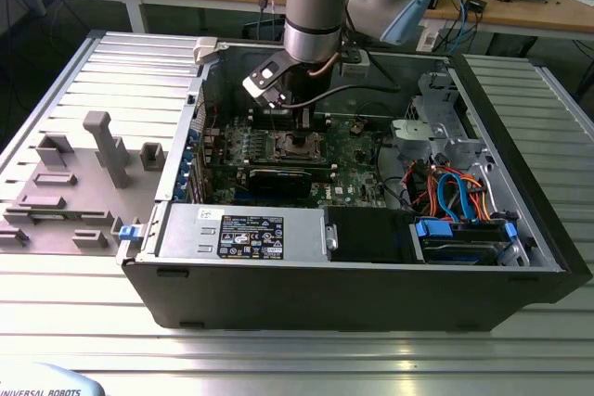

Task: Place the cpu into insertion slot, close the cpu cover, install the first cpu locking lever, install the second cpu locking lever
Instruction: 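Install the first cpu locking lever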

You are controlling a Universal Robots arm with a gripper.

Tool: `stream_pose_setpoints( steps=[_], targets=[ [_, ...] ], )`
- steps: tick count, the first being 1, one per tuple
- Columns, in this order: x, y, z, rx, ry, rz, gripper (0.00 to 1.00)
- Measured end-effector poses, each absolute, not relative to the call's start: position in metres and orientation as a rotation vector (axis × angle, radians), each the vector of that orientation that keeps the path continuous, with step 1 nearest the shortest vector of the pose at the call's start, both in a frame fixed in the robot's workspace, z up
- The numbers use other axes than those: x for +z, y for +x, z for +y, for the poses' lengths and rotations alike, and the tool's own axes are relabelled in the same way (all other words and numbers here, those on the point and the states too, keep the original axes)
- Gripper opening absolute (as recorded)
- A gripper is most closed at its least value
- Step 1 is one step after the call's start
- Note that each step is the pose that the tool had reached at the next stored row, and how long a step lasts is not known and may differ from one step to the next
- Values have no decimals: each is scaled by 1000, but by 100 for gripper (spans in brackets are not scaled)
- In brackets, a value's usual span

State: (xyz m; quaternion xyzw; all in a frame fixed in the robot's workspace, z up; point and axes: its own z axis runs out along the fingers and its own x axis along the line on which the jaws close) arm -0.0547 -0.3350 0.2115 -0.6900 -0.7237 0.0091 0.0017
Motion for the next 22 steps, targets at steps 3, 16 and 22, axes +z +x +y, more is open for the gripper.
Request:
stream_pose_setpoints(
  steps=[3,16,22],
  targets=[
    [211,-54,-335,29,-2165,-2271,11],
    [220,-54,-335,29,-2165,-2271,11],
    [225,-54,-335,29,-2165,-2271,11]
  ],
)
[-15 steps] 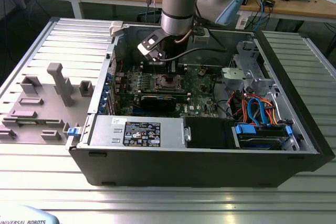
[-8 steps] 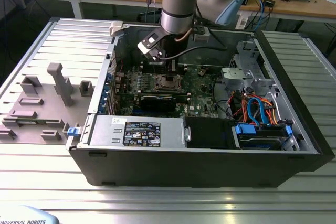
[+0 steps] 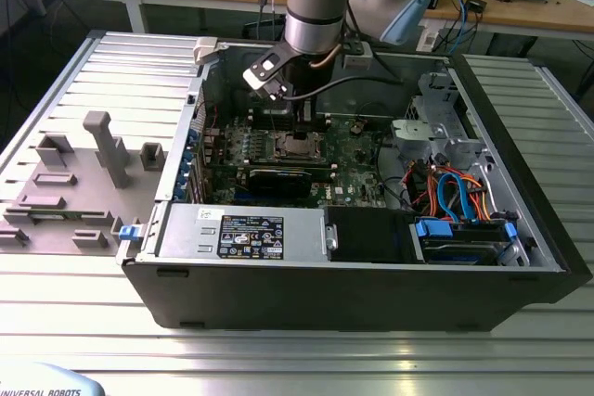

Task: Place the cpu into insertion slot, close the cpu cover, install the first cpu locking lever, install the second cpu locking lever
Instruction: 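Install the first cpu locking lever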

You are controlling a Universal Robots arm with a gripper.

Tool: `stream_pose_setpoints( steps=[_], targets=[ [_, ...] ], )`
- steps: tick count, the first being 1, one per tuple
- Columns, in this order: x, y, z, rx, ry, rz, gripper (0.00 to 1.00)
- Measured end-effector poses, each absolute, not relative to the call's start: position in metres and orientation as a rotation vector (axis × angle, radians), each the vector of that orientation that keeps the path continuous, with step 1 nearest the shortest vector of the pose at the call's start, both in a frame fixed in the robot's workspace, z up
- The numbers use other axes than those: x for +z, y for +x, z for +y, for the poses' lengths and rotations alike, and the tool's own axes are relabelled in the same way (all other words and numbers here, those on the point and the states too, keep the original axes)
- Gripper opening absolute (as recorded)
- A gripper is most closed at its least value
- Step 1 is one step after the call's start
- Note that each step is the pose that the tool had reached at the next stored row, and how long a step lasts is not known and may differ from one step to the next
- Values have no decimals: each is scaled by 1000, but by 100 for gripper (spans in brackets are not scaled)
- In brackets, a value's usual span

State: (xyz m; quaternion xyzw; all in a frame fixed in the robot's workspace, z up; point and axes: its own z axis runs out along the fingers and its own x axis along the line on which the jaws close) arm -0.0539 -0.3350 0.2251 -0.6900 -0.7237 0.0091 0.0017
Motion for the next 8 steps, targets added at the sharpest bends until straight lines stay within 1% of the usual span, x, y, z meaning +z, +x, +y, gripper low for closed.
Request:
stream_pose_setpoints(
  steps=[8],
  targets=[
    [231,-54,-335,29,-2165,-2271,11]
  ],
)
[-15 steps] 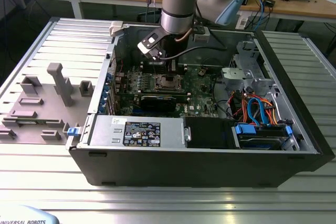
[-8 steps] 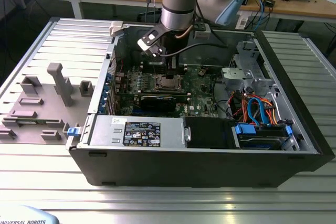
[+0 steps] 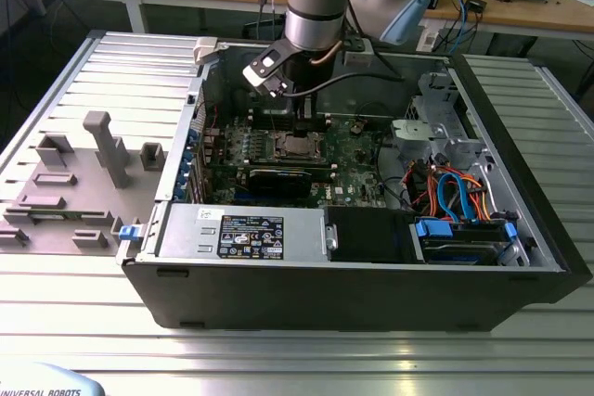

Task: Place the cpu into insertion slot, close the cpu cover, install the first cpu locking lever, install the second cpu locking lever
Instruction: 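Install the first cpu locking lever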

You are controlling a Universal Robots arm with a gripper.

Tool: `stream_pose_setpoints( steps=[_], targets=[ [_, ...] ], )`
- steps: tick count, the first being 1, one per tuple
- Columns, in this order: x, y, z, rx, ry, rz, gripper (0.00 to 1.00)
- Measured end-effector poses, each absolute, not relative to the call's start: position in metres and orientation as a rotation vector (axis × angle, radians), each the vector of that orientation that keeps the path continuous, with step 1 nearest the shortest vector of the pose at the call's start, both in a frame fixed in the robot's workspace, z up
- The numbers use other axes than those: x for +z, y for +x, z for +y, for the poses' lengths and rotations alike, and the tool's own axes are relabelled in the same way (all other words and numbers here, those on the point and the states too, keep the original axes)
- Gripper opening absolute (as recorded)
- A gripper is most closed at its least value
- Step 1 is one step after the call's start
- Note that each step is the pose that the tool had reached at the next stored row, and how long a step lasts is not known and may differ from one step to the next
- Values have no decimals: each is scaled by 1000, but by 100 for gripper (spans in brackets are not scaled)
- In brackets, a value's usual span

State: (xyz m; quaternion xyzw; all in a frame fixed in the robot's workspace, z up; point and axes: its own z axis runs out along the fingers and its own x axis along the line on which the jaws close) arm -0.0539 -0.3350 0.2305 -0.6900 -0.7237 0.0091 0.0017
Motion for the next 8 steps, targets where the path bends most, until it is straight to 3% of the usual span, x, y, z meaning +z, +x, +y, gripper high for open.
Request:
stream_pose_setpoints(
  steps=[8],
  targets=[
    [238,-54,-335,29,-2165,-2271,11]
  ],
)
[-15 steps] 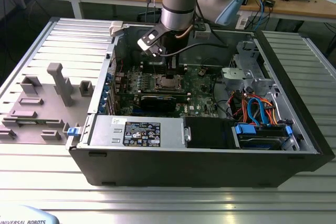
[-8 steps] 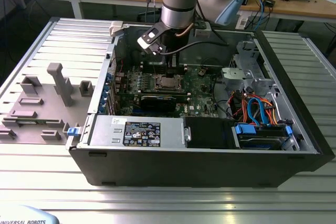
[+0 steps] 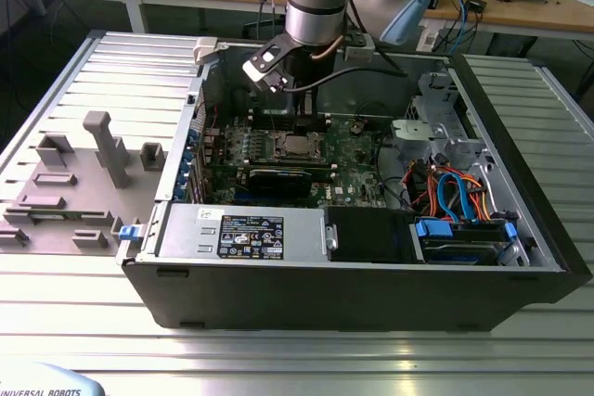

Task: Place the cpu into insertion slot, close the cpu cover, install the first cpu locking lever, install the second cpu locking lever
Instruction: 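Install the first cpu locking lever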

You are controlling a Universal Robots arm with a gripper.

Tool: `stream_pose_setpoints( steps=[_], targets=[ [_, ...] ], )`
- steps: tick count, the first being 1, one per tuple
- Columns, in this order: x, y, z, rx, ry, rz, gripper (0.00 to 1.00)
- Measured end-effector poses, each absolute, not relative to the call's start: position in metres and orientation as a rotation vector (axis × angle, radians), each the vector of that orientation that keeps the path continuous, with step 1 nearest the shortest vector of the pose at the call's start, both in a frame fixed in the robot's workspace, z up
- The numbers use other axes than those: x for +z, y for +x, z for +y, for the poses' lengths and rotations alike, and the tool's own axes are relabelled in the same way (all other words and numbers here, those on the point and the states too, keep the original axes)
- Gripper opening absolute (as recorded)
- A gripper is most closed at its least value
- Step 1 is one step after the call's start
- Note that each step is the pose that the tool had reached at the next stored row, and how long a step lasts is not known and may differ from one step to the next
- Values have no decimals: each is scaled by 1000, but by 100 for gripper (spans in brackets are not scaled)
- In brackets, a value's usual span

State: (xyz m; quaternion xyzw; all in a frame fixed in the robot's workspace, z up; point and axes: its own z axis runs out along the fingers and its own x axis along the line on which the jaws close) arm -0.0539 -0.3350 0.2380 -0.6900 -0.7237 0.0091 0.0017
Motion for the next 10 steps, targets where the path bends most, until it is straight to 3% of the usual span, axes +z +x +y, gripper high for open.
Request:
stream_pose_setpoints(
  steps=[10],
  targets=[
    [246,-54,-335,29,-2165,-2271,11]
  ],
)
